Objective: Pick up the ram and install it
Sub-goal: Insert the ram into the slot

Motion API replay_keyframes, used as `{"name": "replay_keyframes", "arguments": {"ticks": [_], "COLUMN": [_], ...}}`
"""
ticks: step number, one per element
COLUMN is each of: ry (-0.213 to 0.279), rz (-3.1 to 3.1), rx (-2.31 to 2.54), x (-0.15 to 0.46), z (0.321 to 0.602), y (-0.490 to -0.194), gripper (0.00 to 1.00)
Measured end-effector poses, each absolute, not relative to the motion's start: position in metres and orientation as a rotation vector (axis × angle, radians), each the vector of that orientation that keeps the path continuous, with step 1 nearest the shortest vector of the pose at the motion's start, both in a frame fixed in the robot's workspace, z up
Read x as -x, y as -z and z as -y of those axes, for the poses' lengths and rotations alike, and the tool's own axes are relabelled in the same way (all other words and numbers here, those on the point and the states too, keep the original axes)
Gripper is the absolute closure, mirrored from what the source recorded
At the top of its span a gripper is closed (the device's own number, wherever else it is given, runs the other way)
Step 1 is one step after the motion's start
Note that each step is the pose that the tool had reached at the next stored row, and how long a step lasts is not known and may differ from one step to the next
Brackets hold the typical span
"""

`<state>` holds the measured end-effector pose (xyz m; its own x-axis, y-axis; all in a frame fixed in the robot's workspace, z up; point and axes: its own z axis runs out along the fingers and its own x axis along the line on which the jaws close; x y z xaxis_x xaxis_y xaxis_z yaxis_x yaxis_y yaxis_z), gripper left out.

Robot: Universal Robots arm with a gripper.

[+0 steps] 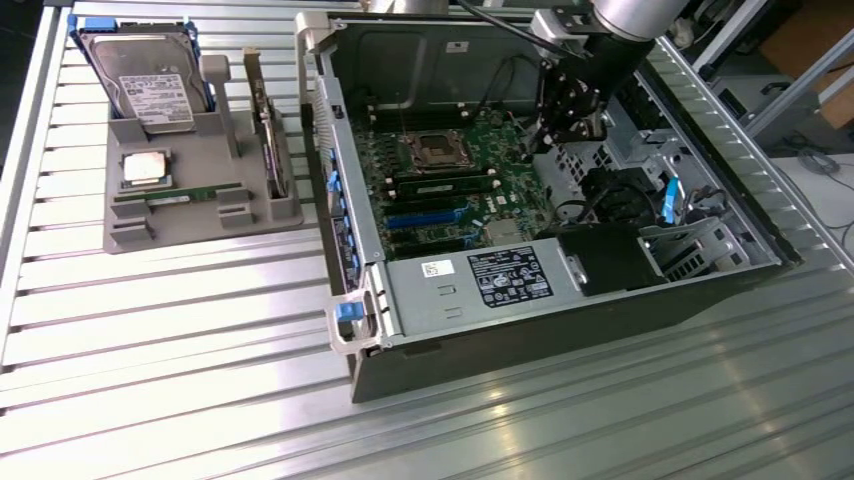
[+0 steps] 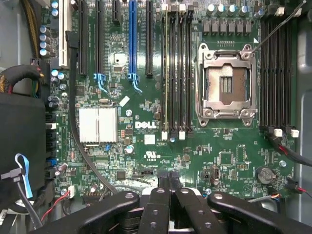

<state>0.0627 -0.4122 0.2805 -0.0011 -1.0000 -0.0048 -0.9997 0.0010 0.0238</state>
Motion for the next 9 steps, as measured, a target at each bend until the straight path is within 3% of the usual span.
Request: {"name": "replay_keyframes", "arguments": {"ticks": [9], "ry": [0.018], "rz": [2.219], "rx": [-2.217], "x": [-0.0532], "z": [0.4122], "y": [-0.2806], "gripper": [0.9]}}
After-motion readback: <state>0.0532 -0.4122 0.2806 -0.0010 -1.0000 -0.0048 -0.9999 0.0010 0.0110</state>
